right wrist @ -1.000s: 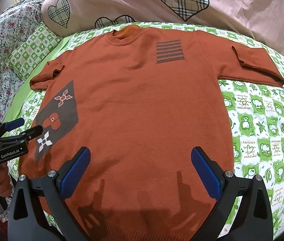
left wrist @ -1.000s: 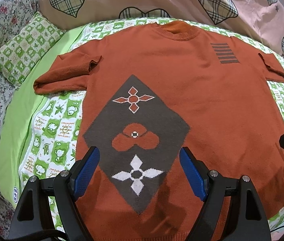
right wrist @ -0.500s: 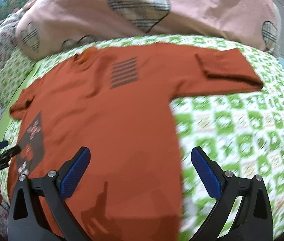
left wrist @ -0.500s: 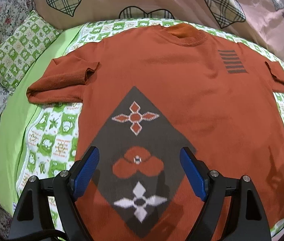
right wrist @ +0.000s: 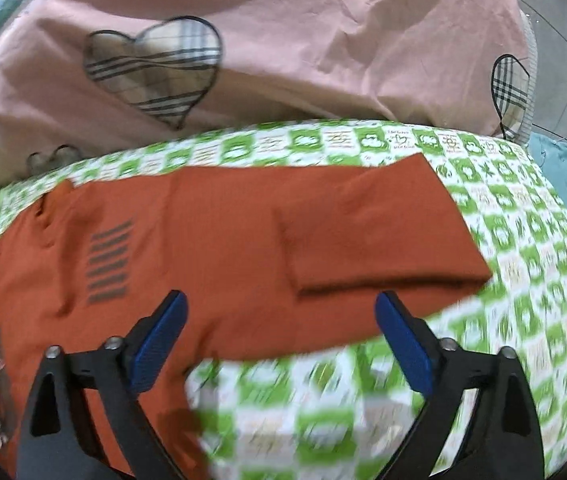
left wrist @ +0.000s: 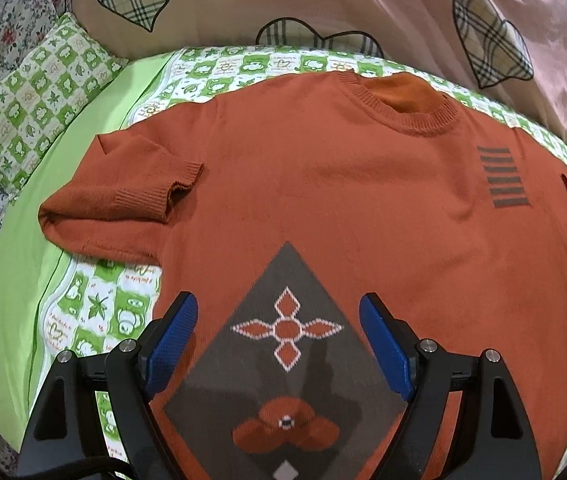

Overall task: Fold small clothes
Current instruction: 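Grasp the sleeve cuff of the orange sweater with the right gripper, then fold the held sleeve across the body with the right gripper while the left gripper grasps the other cuff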

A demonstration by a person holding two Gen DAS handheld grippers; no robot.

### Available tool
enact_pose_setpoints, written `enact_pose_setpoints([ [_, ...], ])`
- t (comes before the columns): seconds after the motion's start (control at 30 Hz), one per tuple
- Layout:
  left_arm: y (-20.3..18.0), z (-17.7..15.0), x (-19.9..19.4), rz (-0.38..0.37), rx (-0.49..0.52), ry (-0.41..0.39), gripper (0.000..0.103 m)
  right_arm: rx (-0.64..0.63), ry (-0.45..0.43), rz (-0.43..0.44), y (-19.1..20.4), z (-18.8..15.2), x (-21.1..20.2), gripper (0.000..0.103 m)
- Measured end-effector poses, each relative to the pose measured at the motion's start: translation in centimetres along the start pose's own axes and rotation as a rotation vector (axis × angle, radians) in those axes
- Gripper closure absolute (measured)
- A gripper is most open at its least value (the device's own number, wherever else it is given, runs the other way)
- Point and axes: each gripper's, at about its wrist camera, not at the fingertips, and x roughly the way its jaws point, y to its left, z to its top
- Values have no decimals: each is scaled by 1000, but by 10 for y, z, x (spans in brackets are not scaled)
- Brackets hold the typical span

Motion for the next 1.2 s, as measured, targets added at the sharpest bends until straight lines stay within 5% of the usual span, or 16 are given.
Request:
enact_pose_setpoints([
  [0.17,-1,0,14,2,18,44,19,-14,54,-46,-9,23,42,19],
  [0.33,1,-1,22,-4,37,67,19,6,121,-90,-25,23,70,59],
  [0.37,3,0,24,-7,36,68,19,23,114,-88,-28,24,66,86],
  [0.4,4,0,25,-10,33,69,19,42,104,-88,-29,25,59,92],
  [0.6,12,5,31,-41,9,70,19,107,22,118,7,28,6,94],
  [0.9,37,12,20,-195,-22,26,19,3,136,653,215,1,-3,94],
  [1.07,61,14,15,-274,-39,10,19,-54,221,800,295,-18,13,94],
  [1.2,69,17,20,-314,-50,21,19,-72,287,831,340,-28,33,94],
])
